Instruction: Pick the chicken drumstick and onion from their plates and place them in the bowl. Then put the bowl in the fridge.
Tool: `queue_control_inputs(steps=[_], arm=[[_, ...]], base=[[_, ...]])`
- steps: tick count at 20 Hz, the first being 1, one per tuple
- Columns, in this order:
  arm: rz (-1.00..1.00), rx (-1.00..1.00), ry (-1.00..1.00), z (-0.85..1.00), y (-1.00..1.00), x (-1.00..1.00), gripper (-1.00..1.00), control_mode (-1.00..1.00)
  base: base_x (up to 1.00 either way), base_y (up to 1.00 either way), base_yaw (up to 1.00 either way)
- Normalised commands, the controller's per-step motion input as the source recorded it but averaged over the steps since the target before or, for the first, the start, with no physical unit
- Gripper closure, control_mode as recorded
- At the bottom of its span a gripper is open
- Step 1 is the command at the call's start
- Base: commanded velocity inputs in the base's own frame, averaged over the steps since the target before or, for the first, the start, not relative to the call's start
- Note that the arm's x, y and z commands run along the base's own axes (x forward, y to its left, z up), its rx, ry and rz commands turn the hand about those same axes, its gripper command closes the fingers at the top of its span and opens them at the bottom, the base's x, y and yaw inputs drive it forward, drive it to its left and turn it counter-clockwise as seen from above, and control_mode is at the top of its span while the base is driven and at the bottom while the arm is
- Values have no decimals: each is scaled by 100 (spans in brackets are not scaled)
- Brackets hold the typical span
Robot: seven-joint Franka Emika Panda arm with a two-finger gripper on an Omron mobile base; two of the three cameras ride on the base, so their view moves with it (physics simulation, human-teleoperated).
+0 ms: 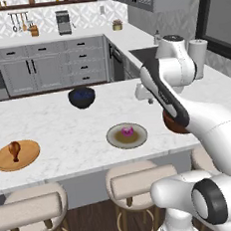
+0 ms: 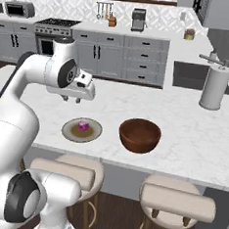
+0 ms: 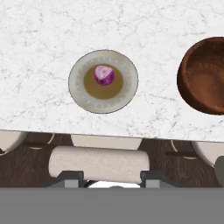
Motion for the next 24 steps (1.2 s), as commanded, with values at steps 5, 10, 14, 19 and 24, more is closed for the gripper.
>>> queue_control_inputs(steps=[5, 10, 14, 19, 24], arm=[[1, -10, 0, -38, 0, -8, -100, -100], [29, -17, -1, -75, 0, 1, -100, -100], [43, -5, 0, -51, 0, 31, -100, -100], [38, -1, 0, -44, 8, 75, -100, -100], [12, -5, 3, -36, 35, 92, -100, -100]], base=[[0, 0, 0], [0, 0, 0], [0, 0, 0], [0, 0, 0], [0, 0, 0]])
